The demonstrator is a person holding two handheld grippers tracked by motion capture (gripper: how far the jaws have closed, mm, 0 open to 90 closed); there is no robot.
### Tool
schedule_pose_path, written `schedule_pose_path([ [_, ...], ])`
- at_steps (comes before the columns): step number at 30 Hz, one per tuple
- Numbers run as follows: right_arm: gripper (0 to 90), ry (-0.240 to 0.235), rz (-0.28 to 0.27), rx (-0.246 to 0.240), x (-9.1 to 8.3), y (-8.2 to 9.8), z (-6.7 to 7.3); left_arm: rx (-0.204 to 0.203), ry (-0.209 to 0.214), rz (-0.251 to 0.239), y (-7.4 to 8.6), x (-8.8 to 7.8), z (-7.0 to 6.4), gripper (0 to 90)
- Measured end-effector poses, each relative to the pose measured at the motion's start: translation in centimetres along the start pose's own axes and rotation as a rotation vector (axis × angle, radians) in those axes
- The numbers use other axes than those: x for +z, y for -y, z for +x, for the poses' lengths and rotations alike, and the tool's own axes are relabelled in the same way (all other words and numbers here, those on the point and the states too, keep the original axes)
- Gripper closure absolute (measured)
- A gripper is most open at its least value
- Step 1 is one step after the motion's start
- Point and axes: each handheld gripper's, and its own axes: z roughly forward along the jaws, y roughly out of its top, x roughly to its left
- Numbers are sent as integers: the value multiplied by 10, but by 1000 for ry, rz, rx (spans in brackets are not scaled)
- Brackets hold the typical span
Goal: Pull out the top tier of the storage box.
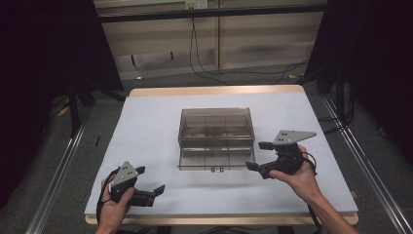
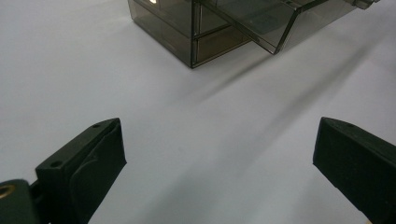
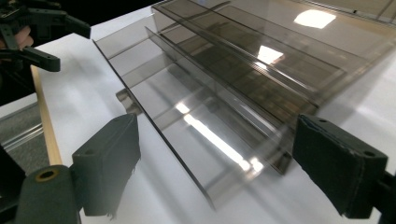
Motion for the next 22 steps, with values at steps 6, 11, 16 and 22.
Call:
schedule_pose_path([
  [6, 185, 52, -22, 35, -15, 25, -2, 12, -11, 3, 0, -1, 0, 22],
  [11, 212, 76, -27, 63, -25, 43, -1, 8, -5, 2, 0, 0, 0, 21],
  [16, 240, 104, -38, 93, -35, 64, 1, 21, -15, 5, 0, -1, 0, 22],
  [22, 284, 112, -41, 120, -40, 74, 0, 19, -5, -5, -1, -2, 0, 22],
])
